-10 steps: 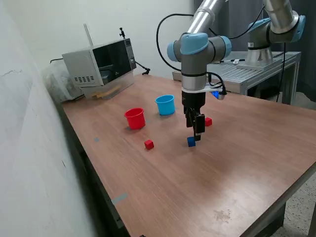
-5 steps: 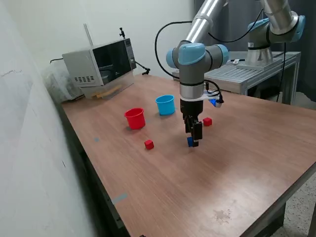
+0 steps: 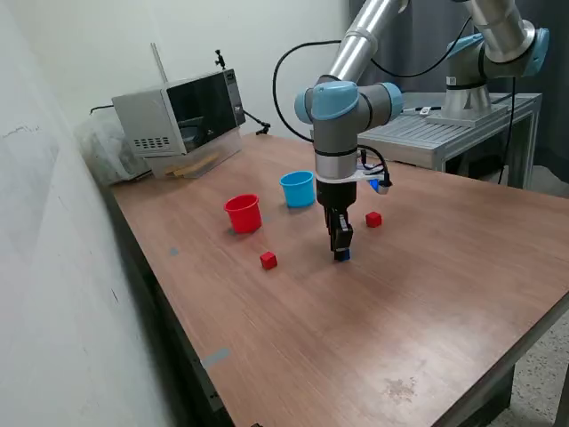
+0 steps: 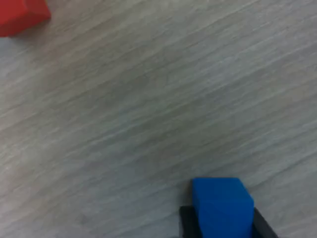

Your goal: Place red objects in the red bin, and blue objects in the blue bin.

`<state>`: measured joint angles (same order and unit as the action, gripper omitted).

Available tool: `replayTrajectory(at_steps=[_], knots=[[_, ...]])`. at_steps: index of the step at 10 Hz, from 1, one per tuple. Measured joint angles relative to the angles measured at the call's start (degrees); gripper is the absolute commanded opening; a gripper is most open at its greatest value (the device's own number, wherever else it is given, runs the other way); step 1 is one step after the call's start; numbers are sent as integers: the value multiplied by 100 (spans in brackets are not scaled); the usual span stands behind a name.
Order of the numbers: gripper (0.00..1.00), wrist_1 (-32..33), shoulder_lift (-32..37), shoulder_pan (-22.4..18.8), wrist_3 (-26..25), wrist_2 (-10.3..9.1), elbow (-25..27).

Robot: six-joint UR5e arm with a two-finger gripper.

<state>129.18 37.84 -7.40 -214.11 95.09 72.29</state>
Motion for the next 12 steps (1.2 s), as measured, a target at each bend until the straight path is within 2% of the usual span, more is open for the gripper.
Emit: replayTrajectory(at_steps=[3, 8, 10, 12], knots=[[0, -33, 248, -18, 490, -10, 45], [0, -200, 1940, -33, 1036, -26, 1005], [0, -231, 2295, 355, 1193, -10, 1359], [0, -236, 2393, 1027, 1263, 4, 1572]])
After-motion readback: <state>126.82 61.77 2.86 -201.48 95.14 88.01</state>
